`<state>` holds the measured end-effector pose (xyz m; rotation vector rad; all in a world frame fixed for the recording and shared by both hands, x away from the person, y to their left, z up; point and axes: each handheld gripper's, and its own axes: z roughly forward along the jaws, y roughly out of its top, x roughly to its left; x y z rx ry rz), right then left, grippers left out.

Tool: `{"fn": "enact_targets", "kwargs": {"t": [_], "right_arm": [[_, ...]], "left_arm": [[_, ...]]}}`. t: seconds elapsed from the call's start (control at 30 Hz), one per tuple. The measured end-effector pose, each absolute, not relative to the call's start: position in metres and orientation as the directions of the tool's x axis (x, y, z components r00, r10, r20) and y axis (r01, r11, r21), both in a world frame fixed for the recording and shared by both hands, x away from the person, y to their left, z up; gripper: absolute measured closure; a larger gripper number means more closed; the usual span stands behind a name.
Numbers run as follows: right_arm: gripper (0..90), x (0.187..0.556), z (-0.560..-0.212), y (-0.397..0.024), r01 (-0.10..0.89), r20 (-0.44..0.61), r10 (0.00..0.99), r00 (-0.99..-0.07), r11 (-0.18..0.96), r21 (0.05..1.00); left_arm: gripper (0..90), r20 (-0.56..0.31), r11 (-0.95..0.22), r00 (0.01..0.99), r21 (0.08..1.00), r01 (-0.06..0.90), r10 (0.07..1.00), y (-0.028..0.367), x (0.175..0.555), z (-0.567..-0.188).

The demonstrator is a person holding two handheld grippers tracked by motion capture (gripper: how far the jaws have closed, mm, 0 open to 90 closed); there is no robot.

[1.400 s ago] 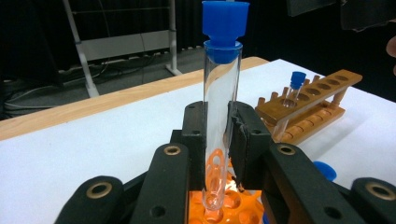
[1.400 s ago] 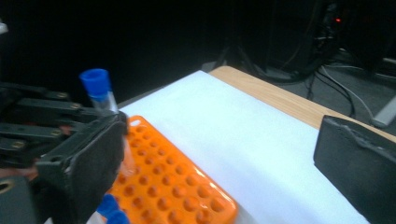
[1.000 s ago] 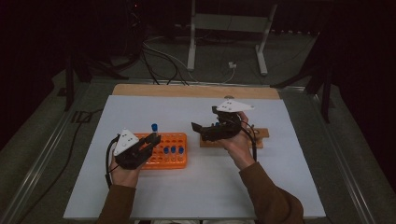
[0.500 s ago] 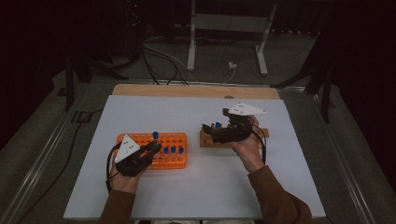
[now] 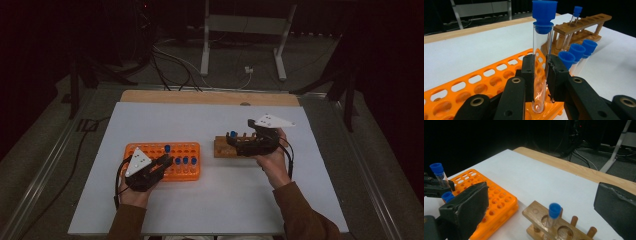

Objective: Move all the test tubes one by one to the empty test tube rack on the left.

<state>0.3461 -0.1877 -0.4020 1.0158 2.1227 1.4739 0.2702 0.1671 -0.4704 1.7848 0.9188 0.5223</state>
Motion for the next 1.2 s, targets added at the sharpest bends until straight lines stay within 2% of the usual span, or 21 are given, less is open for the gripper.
{"fn": "enact_targets", "kwargs": {"t": [0.53, 1.2], "right_arm": [[0.0, 0.343, -0.414, -0.210, 0.373, 0.110, 0.758, -0.642, 0.184, 0.909], [0.0, 0.342, -0.425, -0.217, 0.389, 0.135, 0.765, -0.630, 0.160, 0.907]], "left_arm": [[78.0, -0.051, -0.246, 0.617, 0.888, 0.388, 0.786, 0.162, 0.272, -0.484], [78.2, -0.004, -0.328, 0.614, 0.842, 0.428, 0.790, 0.156, 0.270, -0.492]]}}
